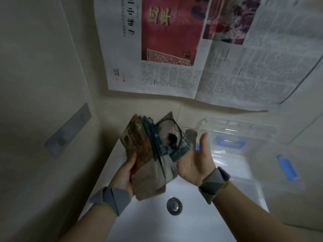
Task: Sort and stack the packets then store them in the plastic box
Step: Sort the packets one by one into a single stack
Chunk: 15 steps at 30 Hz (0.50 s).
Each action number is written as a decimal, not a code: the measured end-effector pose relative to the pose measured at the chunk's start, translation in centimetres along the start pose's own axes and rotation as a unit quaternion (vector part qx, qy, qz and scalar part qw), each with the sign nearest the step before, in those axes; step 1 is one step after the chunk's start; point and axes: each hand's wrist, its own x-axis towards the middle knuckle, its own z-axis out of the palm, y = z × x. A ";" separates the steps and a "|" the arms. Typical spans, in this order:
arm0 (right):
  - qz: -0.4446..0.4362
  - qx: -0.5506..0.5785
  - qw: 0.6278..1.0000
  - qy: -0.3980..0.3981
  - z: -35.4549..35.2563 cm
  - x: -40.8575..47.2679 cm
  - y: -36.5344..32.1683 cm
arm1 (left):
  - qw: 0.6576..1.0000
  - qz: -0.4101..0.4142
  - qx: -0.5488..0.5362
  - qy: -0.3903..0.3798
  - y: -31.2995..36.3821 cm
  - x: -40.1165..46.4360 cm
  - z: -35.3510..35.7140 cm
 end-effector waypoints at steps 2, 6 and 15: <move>-0.006 -0.045 0.999 -0.004 -0.1 -0.3 1.5 | 0.999 0.006 -0.021 0.026 0.2 0.5 -0.2; -0.015 -0.076 0.985 0.152 1.4 -0.3 3.0 | 1.000 -0.010 -0.010 0.013 -0.2 0.3 -0.1; -0.309 -0.207 0.794 0.481 2.0 0.4 -5.4 | 0.999 0.010 -0.032 0.009 0.0 0.3 -1.7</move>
